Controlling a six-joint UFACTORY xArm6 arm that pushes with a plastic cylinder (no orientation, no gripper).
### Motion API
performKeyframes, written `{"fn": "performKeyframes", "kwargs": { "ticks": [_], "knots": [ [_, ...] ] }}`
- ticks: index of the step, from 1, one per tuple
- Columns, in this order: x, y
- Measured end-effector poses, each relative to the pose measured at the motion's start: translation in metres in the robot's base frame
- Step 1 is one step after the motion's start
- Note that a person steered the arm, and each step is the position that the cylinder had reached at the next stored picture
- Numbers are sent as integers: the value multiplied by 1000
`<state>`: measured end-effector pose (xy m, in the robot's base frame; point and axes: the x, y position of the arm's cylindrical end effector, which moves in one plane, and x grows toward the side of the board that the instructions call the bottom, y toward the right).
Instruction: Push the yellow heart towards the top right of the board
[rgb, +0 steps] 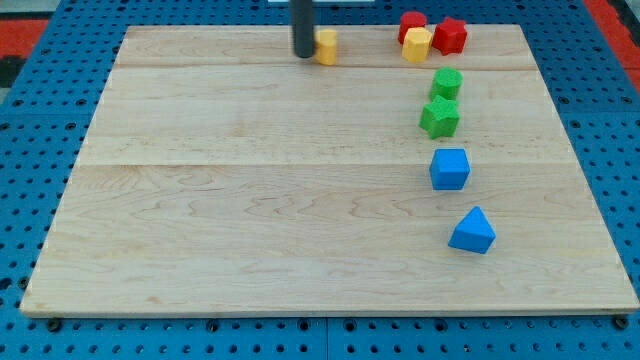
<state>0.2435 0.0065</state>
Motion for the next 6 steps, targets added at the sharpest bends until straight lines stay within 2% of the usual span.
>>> {"fn": "performKeyframes", "kwargs": {
  "ticks": [1, 2, 3, 5, 6],
  "knots": [
    [-6, 23],
    [-15, -29],
    [-49, -13],
    [-21, 47],
    [-17, 17]
  ]
}}
